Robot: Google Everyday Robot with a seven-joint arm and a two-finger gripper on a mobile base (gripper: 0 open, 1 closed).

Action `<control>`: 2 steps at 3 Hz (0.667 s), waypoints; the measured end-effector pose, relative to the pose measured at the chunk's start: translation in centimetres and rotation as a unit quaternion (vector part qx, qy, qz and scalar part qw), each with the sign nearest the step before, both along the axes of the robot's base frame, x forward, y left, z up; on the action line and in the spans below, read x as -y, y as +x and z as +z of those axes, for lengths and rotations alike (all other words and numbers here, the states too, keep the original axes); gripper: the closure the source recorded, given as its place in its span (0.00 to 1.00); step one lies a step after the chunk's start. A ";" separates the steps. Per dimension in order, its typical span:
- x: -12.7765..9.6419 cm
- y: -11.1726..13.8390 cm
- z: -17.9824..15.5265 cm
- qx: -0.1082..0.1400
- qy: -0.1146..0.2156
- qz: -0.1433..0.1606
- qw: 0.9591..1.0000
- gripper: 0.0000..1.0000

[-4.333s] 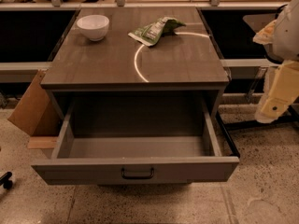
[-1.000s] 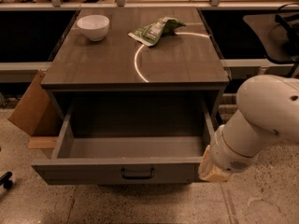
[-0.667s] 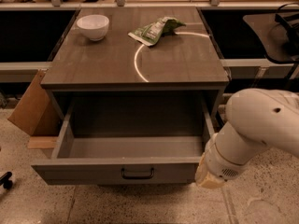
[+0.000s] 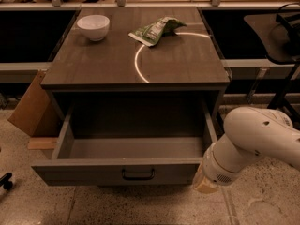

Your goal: Close top drawer

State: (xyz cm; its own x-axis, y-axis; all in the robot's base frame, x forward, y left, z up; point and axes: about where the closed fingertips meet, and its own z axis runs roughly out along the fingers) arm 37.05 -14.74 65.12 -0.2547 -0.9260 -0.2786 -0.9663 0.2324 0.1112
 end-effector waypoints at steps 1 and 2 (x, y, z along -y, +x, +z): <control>-0.1 0.2 -0.1 0.003 -0.006 0.000 1.000 1.00; -0.5 2.2 -1.0 0.016 -0.008 -0.005 1.000 1.00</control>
Offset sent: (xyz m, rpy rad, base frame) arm 0.0493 0.0094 -0.0225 -0.0147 -0.0614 -0.0243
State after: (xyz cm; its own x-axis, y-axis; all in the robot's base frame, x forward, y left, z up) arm 39.29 -14.24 64.15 -0.2547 -0.9278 -0.2727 -0.9670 0.2427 0.0773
